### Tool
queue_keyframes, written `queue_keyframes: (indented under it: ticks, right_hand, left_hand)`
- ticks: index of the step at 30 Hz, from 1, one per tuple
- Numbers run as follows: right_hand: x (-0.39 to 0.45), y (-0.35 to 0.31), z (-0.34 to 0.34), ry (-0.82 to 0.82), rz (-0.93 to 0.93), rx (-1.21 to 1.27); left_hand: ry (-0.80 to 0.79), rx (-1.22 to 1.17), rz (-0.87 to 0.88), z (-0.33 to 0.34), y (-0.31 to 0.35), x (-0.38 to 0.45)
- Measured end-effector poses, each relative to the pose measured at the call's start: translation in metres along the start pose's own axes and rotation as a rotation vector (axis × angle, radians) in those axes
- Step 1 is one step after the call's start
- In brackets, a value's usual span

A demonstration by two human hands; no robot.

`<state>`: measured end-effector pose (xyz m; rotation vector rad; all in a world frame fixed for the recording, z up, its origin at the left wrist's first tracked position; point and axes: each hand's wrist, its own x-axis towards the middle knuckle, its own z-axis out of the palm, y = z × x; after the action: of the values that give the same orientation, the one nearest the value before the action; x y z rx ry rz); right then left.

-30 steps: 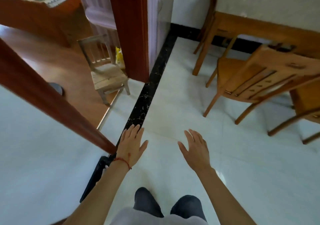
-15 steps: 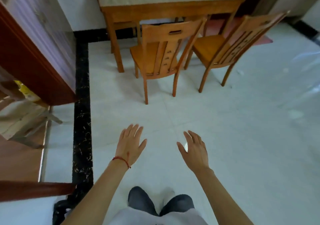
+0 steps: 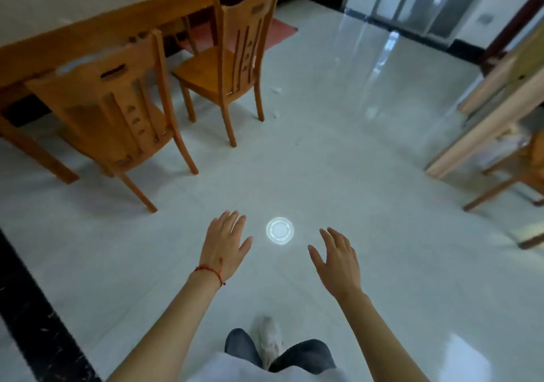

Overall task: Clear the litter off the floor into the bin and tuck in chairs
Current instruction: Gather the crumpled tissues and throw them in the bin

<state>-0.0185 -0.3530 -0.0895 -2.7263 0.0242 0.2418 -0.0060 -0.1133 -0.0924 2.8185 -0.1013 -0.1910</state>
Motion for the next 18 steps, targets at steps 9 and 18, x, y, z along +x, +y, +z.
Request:
queue_keyframes:
  ticks: [9, 18]
  right_hand:
    - [0.011, 0.061, -0.019, 0.077, 0.164, 0.056]
    - [0.045, 0.124, -0.046, 0.135, 0.244, 0.082]
  left_hand:
    - [-0.029, 0.045, 0.18, 0.019, 0.062, 0.062]
    - [-0.07, 0.079, 0.28, 0.037, 0.125, 0.123]
